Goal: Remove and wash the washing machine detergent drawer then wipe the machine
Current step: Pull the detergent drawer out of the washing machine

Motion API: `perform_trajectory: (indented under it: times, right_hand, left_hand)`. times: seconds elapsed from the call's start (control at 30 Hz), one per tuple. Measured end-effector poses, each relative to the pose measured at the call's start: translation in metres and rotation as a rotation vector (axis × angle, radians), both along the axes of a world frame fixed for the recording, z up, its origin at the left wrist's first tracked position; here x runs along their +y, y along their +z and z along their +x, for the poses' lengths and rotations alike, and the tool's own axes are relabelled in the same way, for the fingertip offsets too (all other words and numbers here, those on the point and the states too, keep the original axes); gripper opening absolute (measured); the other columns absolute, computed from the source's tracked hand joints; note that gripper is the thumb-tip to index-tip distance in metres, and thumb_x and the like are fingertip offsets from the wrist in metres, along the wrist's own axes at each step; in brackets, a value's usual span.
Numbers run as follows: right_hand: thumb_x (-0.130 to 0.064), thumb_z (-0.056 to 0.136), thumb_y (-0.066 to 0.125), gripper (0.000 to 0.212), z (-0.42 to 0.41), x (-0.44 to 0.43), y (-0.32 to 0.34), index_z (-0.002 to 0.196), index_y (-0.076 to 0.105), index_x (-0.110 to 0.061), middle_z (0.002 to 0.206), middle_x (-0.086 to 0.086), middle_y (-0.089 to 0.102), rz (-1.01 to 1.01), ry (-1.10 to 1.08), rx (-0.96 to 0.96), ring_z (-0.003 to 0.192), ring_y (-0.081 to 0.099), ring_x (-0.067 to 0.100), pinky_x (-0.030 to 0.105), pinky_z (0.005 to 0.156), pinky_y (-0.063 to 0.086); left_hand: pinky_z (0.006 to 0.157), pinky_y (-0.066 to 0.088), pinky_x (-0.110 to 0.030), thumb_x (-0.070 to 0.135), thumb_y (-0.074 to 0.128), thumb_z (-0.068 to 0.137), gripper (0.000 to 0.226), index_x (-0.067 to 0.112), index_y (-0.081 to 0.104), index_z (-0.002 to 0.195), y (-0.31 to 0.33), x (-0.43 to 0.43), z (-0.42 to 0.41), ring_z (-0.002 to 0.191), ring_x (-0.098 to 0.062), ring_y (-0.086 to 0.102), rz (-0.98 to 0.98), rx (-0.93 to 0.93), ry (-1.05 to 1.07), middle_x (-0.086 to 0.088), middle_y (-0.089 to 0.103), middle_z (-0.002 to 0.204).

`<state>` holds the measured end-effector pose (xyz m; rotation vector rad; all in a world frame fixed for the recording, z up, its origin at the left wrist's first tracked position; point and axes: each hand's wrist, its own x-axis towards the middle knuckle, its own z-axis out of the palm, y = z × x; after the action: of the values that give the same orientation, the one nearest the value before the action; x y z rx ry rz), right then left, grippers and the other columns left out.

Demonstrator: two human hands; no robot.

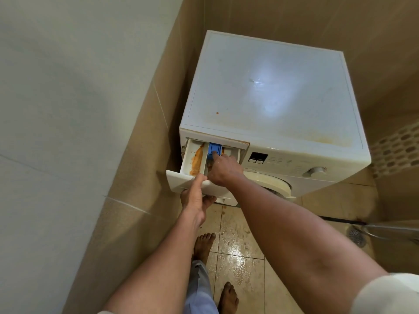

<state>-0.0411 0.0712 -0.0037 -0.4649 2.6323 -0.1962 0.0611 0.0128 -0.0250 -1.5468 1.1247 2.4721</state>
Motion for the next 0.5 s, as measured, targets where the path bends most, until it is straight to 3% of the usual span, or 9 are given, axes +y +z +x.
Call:
perform_trajectory:
  times: [0.13, 0.3, 0.5]
  right_hand:
    - [-0.039, 0.092, 0.056, 0.072, 0.0066, -0.0022, -0.0041, 0.152, 0.023, -0.019, 0.136, 0.011, 0.050, -0.019, 0.000, 0.011, 0.125, 0.043, 0.030, 0.043, 0.095, 0.047]
    - [-0.036, 0.091, 0.059, 0.073, 0.0024, -0.0008, -0.0062, 0.152, 0.024, -0.018, 0.135, 0.011, 0.050, -0.021, 0.017, 0.013, 0.125, 0.044, 0.030, 0.043, 0.094, 0.047]
    - [-0.038, 0.087, 0.064, 0.071, -0.0022, -0.0044, -0.0092, 0.146, 0.032, -0.017, 0.129, 0.010, 0.052, -0.029, 0.024, 0.028, 0.120, 0.046, 0.028, 0.041, 0.091, 0.049]
  left_hand:
    - [0.094, 0.058, -0.052, 0.020, 0.074, 0.080, 0.053, 0.010, 0.054, 0.128, -0.0011, -0.0079, 0.0020, 0.110, -0.033, 0.062, 0.010, 0.003, -0.006, -0.021, 0.062, 0.116]
    - [0.093, 0.058, -0.053, 0.022, 0.075, 0.080, 0.046, 0.013, 0.057, 0.121, -0.0021, -0.0020, 0.0021, 0.110, -0.033, 0.065, 0.006, -0.010, 0.014, -0.021, 0.064, 0.117]
    - [0.093, 0.058, -0.053, 0.022, 0.074, 0.083, 0.051, 0.011, 0.055, 0.129, -0.0059, 0.0004, 0.0011, 0.106, -0.032, 0.066, -0.003, -0.011, 0.044, -0.021, 0.065, 0.118]
